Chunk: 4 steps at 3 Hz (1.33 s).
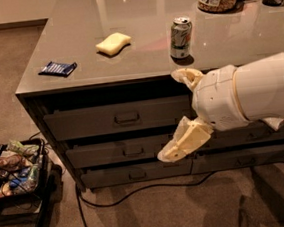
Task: Open top drawer
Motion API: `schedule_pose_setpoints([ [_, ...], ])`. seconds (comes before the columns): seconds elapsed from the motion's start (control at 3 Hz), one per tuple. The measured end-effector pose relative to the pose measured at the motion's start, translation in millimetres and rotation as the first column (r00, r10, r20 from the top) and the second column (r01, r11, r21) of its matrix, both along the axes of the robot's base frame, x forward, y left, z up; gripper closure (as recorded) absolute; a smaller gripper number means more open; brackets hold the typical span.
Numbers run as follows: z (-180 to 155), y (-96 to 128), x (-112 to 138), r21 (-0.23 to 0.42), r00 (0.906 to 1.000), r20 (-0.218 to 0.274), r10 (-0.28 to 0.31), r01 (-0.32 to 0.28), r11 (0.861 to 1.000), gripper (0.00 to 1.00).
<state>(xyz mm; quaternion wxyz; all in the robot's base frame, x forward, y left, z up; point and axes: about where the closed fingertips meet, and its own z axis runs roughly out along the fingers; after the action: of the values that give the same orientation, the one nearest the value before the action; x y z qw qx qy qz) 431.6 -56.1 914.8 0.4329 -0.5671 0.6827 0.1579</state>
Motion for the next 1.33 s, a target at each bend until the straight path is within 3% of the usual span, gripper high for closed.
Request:
schedule_pose_setpoints([
  [0.33, -25.7, 7.6, 1.4, -0.045, 0.9998, -0.017, 0.002, -0.003, 0.999, 0.00],
  [0.67, -45.7, 19.5, 9.4, -0.143, 0.9983, -0.059, 0.007, -0.016, 0.990, 0.00],
  [1.0, -75.7, 11.9, 20.0, -0.289, 0.9939, -0.110, -0.012, -0.020, 0.957, 0.00],
  [1.33, -77.1, 5.8, 21.5, -0.313, 0.9959, -0.091, -0.006, -0.022, 0.950, 0.00],
])
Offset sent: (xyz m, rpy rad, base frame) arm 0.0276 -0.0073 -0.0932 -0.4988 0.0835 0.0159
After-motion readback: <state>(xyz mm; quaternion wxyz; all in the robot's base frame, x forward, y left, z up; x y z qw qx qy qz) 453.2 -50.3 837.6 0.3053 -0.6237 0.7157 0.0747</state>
